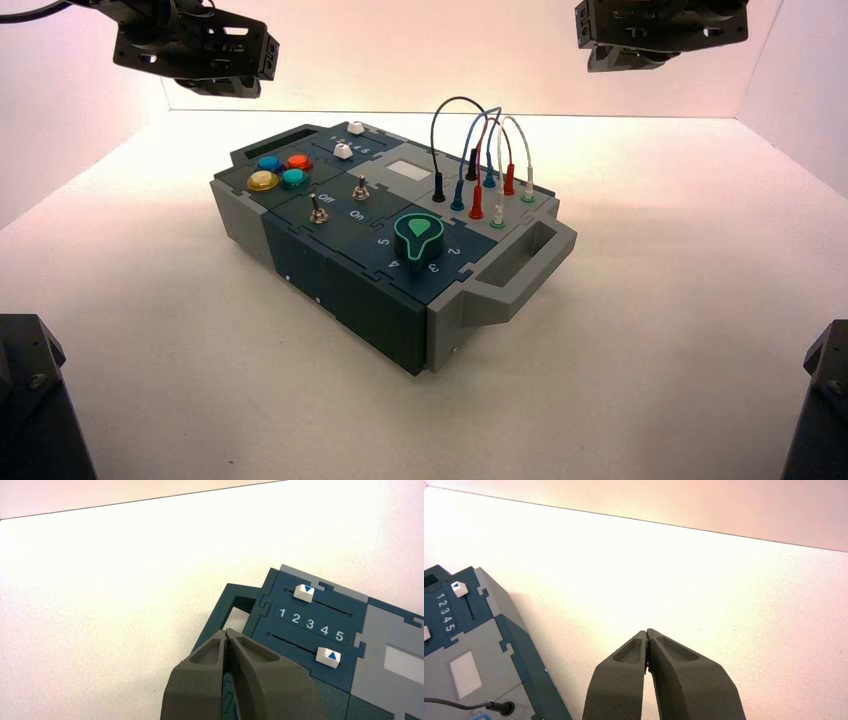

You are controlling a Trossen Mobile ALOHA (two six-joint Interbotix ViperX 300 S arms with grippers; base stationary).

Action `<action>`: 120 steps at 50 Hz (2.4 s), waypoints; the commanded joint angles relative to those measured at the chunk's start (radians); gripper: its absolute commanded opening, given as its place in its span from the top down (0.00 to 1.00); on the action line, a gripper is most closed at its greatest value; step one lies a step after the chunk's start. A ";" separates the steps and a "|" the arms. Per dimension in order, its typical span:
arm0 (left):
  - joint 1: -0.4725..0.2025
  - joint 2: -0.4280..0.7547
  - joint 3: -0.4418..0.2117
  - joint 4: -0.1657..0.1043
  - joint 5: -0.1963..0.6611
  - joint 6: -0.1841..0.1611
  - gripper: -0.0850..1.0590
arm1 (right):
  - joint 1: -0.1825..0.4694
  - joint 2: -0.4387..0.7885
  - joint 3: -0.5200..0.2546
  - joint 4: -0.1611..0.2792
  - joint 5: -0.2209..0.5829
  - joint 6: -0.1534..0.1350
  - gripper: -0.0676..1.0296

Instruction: Move the box closer.

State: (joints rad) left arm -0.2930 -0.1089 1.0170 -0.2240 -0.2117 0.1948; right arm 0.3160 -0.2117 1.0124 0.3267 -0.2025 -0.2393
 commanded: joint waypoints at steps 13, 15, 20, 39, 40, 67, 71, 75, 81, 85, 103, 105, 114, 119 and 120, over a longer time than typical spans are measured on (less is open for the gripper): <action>-0.002 -0.009 -0.025 0.003 0.000 0.003 0.95 | 0.000 -0.012 -0.009 0.002 -0.009 0.005 0.96; -0.003 -0.009 -0.025 0.003 0.000 0.003 0.95 | 0.000 -0.014 -0.011 0.002 -0.009 0.005 0.96; -0.003 -0.009 -0.026 0.003 0.005 0.003 0.95 | 0.000 -0.014 -0.011 0.002 -0.011 0.005 0.96; -0.003 0.037 -0.080 0.005 0.124 0.008 0.95 | 0.000 -0.012 -0.012 0.002 -0.011 0.005 0.96; -0.005 0.044 -0.087 0.005 0.130 0.009 0.95 | 0.000 -0.012 -0.012 0.002 -0.009 0.005 0.96; 0.008 0.195 -0.167 0.005 0.187 0.014 0.95 | 0.000 -0.025 -0.009 0.002 -0.009 0.005 0.96; 0.018 0.207 -0.175 0.005 0.196 0.014 0.95 | 0.000 -0.026 -0.009 0.002 -0.009 0.005 0.96; 0.032 0.218 -0.179 0.005 0.198 0.015 0.95 | 0.000 -0.025 -0.008 0.002 -0.009 0.005 0.96; 0.049 0.233 -0.186 0.005 0.199 0.023 0.95 | 0.000 -0.026 -0.009 0.002 -0.009 0.005 0.96; 0.058 0.241 -0.190 0.006 0.206 0.029 0.95 | 0.000 -0.029 -0.008 0.002 -0.009 0.005 0.96; 0.063 0.311 -0.235 0.005 0.328 0.031 0.95 | 0.000 -0.037 -0.005 0.002 -0.009 0.005 0.96; 0.061 0.316 -0.239 0.005 0.348 0.031 0.95 | 0.000 -0.037 -0.005 0.002 -0.009 0.005 0.96; 0.061 0.344 -0.261 0.005 0.448 0.031 0.95 | 0.000 -0.043 -0.005 0.002 -0.009 0.005 0.96; 0.075 0.370 -0.285 0.006 0.511 0.031 0.95 | 0.000 -0.048 -0.005 0.002 -0.009 0.005 0.96; 0.077 0.371 -0.287 0.005 0.514 0.031 0.95 | 0.000 -0.049 -0.005 0.000 -0.009 0.005 0.96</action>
State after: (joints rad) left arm -0.2301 0.2178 0.7210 -0.2209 0.2408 0.2286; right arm 0.3175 -0.2378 1.0186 0.3252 -0.2025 -0.2378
